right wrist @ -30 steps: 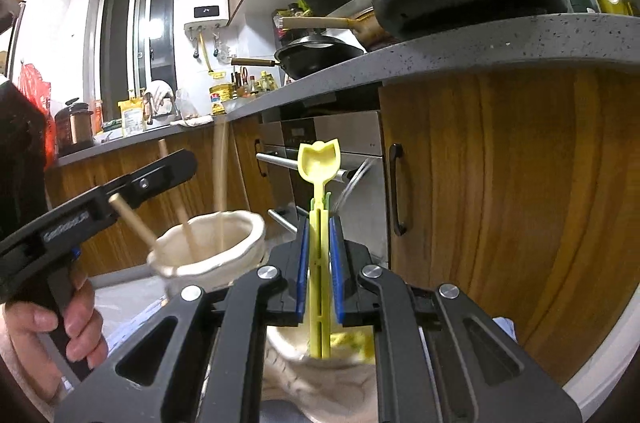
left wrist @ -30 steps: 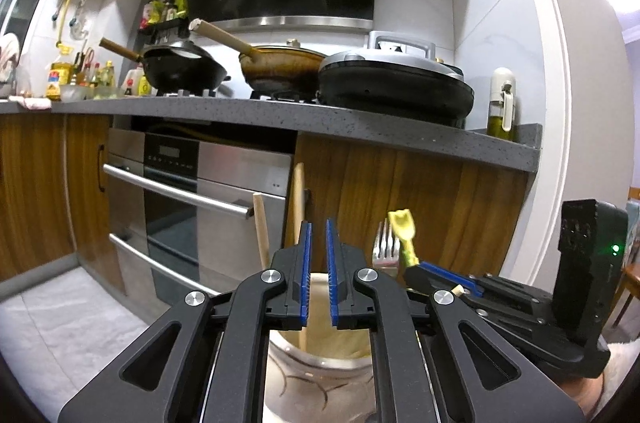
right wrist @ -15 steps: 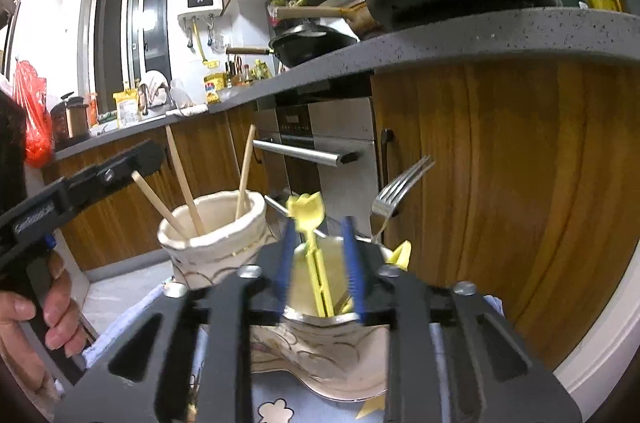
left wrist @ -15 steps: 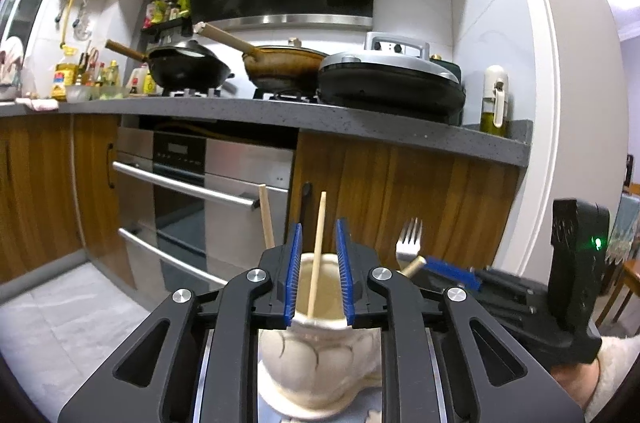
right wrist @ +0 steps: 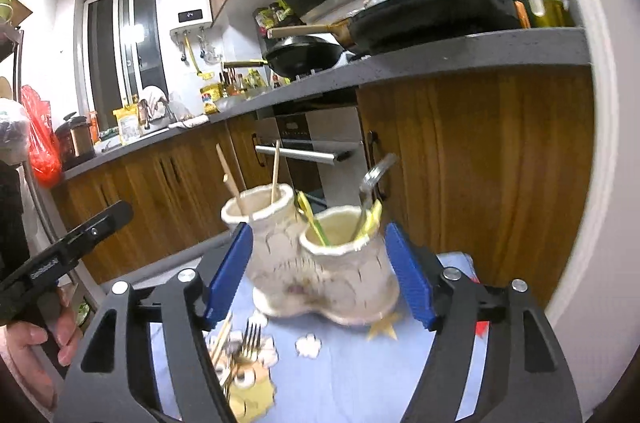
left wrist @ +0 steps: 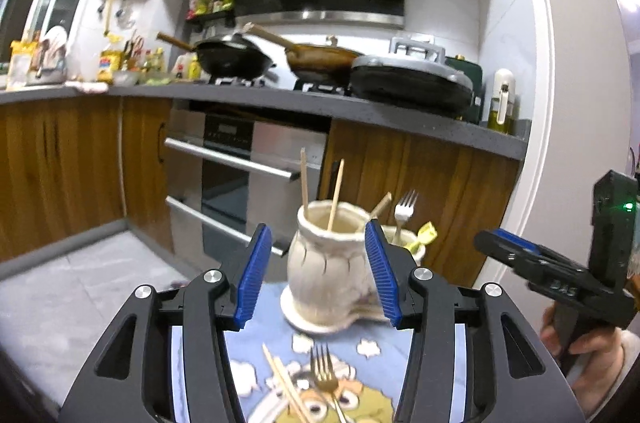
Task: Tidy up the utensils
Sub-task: 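Move both tools back down toward the utensils on the cloth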
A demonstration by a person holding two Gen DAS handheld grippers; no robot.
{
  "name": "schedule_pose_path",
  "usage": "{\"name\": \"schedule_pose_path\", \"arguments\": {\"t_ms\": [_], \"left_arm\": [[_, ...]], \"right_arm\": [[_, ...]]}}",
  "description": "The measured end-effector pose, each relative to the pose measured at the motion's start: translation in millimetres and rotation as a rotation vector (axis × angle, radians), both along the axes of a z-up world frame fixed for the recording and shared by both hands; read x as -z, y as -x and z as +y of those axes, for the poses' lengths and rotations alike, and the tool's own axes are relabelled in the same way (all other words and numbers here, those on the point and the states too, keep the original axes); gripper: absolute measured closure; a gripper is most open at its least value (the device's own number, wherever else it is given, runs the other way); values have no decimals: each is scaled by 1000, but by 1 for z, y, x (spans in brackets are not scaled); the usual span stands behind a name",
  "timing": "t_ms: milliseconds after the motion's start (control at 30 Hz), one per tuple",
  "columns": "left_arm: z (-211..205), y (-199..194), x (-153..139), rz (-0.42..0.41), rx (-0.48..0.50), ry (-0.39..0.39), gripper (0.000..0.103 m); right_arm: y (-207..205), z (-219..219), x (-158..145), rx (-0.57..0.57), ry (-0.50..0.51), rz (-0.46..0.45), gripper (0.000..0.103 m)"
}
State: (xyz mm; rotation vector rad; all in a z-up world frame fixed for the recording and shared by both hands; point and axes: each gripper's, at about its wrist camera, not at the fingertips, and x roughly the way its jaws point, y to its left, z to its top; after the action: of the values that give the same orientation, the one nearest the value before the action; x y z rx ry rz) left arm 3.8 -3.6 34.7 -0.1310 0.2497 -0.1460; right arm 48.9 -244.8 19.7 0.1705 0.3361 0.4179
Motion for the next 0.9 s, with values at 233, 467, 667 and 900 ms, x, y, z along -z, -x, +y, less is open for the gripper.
{"name": "schedule_pose_path", "arguments": {"t_ms": [233,467,667,900], "left_arm": [[-4,27,3,31,-40,-41,34],[-15,55,-1,38,-43,-79,29],[-21,71,2,56,-46,-94,28],[-13,64,21,144,-53,-85,28]], "right_arm": [[31,-15,9,26,16,61,25],[56,-18,9,21,19,68,24],[66,-18,8,14,14,78,23],[60,0,22,-5,74,126,23]]}}
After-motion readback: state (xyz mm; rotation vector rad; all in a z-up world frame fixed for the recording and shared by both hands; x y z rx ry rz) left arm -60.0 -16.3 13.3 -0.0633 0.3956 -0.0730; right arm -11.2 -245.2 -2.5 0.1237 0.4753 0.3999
